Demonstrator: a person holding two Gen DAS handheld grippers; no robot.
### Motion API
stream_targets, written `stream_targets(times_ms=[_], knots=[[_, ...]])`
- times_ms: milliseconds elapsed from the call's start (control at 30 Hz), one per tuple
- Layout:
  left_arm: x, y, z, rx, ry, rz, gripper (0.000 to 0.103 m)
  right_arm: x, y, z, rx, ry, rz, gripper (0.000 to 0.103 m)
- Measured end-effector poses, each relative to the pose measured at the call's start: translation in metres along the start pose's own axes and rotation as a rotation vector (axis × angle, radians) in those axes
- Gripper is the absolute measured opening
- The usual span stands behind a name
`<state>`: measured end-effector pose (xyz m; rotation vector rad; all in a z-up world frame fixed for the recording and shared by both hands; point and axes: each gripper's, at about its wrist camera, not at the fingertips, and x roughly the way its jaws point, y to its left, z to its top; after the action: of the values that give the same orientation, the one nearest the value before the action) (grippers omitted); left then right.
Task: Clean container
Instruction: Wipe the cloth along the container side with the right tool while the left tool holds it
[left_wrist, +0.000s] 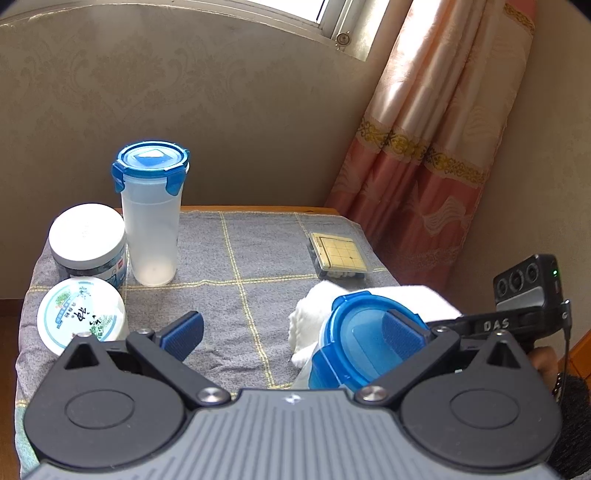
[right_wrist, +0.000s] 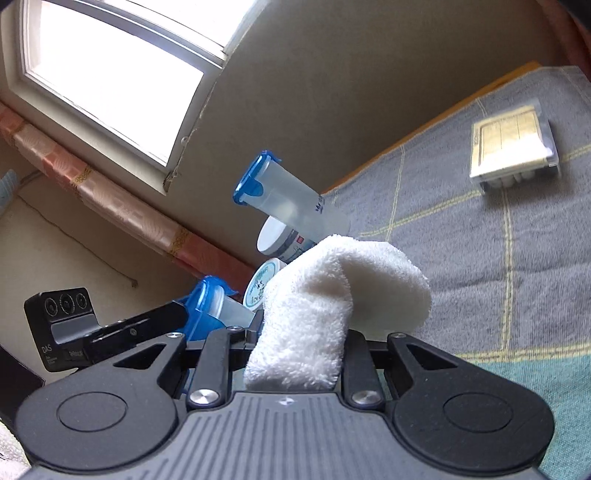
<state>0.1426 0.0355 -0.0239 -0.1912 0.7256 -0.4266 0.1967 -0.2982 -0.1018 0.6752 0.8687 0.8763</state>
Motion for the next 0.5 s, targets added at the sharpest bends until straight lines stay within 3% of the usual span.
stream_targets(times_ms=[267, 500], knots=[[0.0, -0.001, 0.001, 0.009, 0.002, 0.003, 0.103, 0.007, -0.018, -0.014, 0.077, 0.024, -0.027, 0.025], [0.0, 0.001, 0.0, 0.004, -0.004, -0.005, 0.103, -0.015, -0.001, -0.003, 0.051, -0.049, -0.035, 0.025]])
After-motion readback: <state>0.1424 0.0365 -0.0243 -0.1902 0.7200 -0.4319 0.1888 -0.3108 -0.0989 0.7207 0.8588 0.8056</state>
